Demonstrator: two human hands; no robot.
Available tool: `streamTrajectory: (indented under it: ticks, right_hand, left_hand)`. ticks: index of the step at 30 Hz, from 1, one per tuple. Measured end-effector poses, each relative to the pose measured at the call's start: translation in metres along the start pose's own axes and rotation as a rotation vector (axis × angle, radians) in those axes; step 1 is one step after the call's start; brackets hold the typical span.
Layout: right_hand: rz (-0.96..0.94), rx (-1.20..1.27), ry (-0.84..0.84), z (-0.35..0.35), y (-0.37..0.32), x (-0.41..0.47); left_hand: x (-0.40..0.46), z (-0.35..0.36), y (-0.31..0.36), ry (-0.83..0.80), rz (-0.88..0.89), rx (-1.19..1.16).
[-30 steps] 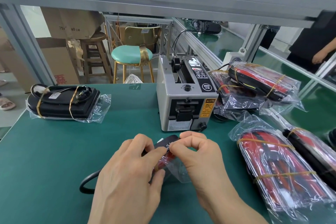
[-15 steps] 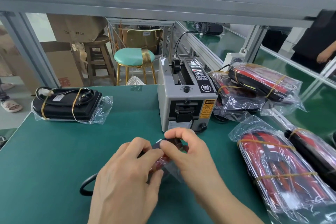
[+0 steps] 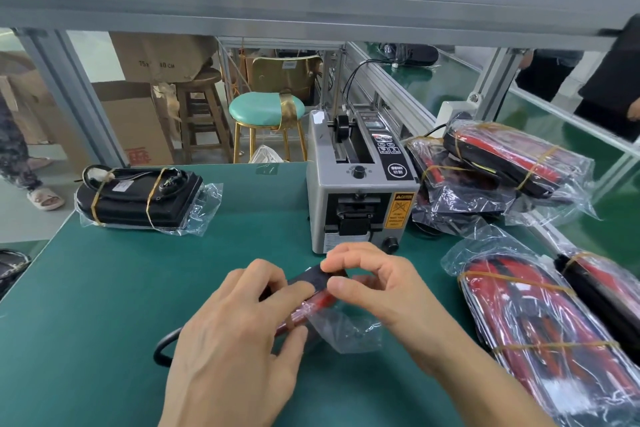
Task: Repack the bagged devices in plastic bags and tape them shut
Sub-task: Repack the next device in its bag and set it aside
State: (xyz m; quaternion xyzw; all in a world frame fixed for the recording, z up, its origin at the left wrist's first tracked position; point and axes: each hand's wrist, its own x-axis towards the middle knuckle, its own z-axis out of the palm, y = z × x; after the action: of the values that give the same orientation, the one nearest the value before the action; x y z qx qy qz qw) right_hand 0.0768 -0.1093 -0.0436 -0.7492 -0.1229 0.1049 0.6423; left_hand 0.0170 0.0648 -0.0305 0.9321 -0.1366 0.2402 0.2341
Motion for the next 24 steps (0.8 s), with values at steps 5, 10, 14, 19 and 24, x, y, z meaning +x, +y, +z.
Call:
streamTrajectory:
  ticks: [5,10,14,19,24]
  right_hand:
    - [-0.013,-0.149,-0.005,0.000,-0.003,0.008]
    - [0.038,-0.042,-0.035,-0.001,-0.005,0.016]
    - [0.039,-0.071,-0.018,-0.001,-0.004,0.020]
    - [0.055,-0.074,-0.085,-0.004,-0.008,0.018]
    - [0.040,-0.225,-0.019,0.006,-0.008,0.018]
  left_hand:
    - [0.003,-0.001,0.000,-0.023,0.005,0.033]
    - [0.002,0.000,-0.005,0.008,-0.011,-0.002]
    - [0.003,-0.002,-0.009,-0.023,-0.007,0.008]
    - [0.002,-0.002,-0.010,-0.057,0.006,0.019]
    - [0.004,0.000,-0.010,-0.067,0.015,0.015]
